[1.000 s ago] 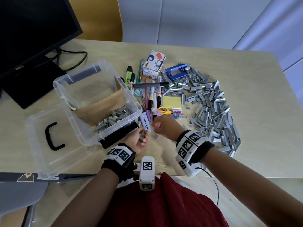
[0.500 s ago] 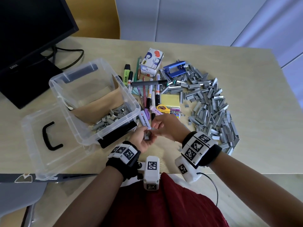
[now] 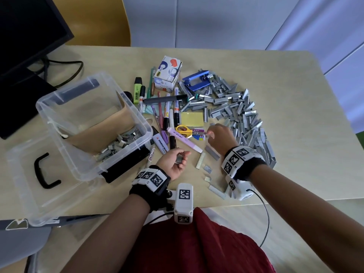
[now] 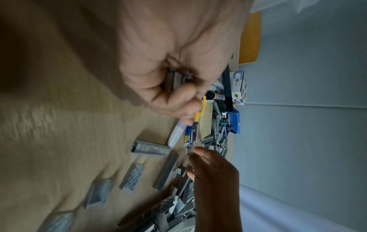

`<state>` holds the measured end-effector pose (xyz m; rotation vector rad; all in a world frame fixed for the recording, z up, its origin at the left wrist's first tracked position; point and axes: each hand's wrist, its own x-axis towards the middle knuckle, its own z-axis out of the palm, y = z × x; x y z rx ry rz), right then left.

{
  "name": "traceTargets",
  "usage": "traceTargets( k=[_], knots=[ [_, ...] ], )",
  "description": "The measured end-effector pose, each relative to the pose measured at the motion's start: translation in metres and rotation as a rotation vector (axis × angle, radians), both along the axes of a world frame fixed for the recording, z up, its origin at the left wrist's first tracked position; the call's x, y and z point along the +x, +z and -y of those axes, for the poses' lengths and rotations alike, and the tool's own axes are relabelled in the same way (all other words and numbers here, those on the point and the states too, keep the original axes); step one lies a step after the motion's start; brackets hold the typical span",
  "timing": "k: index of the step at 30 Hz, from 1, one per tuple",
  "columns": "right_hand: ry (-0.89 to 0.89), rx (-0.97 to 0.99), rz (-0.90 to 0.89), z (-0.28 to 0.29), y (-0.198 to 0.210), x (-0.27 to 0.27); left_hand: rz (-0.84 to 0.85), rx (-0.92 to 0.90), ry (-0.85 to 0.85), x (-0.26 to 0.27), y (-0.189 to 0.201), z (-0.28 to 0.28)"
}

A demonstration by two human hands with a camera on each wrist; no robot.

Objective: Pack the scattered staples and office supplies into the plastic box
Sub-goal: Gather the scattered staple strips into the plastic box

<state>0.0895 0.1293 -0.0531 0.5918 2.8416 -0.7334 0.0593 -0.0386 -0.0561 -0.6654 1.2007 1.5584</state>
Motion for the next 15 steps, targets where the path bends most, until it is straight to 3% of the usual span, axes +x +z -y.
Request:
traceTargets(
  k=[8,15],
  knots=[
    [0.086,0.097,0.040,0.001,-0.003,-0.009,0.027,0.015,0.155,0.004,-0.003,-0.012],
    [0.171,-0.184,-0.052,0.010,0.030,0.003,0.042,0.072,0.254,0.002,0.000,-0.027]
  ],
)
